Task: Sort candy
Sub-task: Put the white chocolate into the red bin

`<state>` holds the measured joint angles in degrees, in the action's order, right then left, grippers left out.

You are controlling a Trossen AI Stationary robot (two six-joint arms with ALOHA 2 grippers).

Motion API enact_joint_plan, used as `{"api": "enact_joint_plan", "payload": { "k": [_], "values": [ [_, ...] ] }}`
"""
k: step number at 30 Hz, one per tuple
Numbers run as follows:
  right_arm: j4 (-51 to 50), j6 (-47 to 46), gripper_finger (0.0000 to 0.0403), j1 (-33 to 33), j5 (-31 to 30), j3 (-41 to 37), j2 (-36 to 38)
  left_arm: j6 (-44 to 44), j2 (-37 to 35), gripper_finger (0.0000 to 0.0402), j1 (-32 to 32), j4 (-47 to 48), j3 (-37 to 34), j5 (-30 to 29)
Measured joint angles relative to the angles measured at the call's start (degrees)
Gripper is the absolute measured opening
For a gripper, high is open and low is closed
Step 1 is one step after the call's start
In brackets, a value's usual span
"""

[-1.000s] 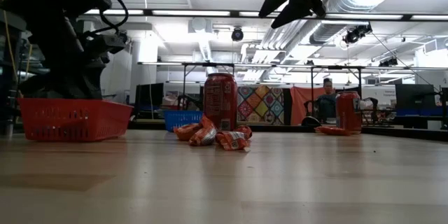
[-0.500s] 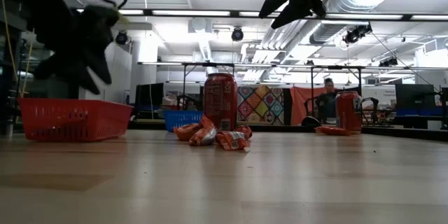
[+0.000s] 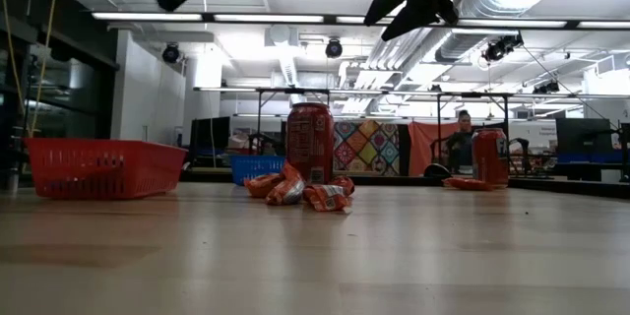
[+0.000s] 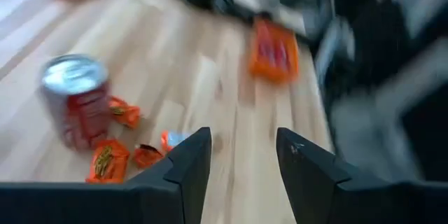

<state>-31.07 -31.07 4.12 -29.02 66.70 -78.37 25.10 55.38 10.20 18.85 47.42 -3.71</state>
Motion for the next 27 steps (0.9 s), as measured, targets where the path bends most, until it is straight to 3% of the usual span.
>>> {"api": "enact_joint_plan", "payload": {
  "k": [6,10,17,27],
  "values": [
    [-0.4,0.0,0.0231,0.0,1.3,0.0,0.0,-24.2,13.0,0.0150,10.2,19.7,11.8,1.1],
    [-1.5,0.0,0.0231,0.0,3.1,0.0,0.0,-31.4,19.6,0.0150,15.7,21.3,13.8,1.1],
    [-5.3,1.5,0.0231,0.0,5.6,0.0,0.0,-31.1,28.8,0.0150,21.6,13.9,13.8,5.9],
    [-8.0,7.2,0.0231,0.0,8.5,0.0,0.0,-18.6,38.3,0.0150,27.5,5.6,13.8,7.9]
  ]
}}
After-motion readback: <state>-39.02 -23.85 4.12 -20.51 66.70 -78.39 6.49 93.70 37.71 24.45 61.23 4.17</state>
